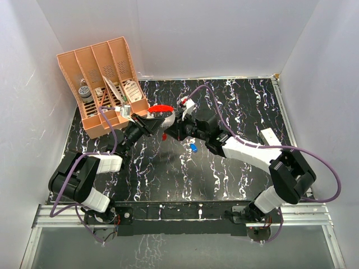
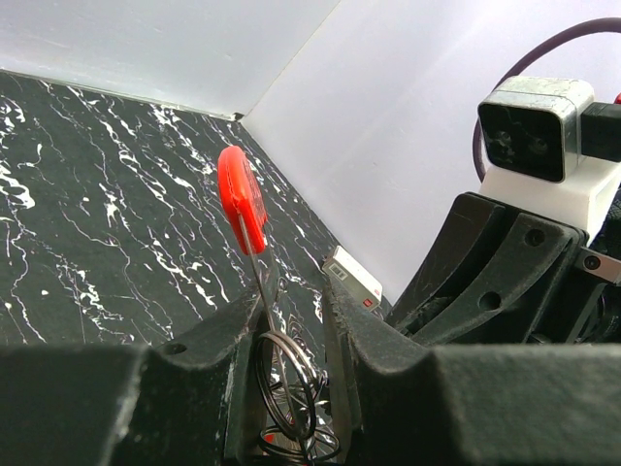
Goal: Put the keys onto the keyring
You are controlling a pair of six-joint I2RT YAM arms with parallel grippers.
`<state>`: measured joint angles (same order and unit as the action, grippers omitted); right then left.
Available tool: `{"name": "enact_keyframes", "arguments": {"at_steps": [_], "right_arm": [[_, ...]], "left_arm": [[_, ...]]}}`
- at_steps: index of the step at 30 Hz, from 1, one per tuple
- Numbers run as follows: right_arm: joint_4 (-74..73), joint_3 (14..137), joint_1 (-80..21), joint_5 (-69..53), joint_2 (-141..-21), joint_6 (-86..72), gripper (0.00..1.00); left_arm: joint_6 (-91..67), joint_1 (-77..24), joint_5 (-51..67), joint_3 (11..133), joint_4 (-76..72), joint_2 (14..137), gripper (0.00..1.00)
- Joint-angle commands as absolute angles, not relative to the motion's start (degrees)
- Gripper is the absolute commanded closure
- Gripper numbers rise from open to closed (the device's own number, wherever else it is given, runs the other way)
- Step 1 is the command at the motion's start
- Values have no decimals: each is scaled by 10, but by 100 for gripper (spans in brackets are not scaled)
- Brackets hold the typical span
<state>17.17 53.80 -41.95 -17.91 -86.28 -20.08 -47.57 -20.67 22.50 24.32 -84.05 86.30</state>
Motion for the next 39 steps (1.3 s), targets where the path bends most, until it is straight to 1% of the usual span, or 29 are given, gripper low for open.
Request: {"name": "enact_keyframes", "arguments": {"at_steps": [1,17,39], "right_arm": [[206,569,-423,-168,-864,-202,100],[201,569,-424,-145,-850,-196,100],[197,585,-423,-142,-852,-192,100]], "left_arm": [[-468,-205,217,242,-908,836,100],[-464,-205,215,241,-899,830,100],[-465,-206,214,241,-899,830,100]]}}
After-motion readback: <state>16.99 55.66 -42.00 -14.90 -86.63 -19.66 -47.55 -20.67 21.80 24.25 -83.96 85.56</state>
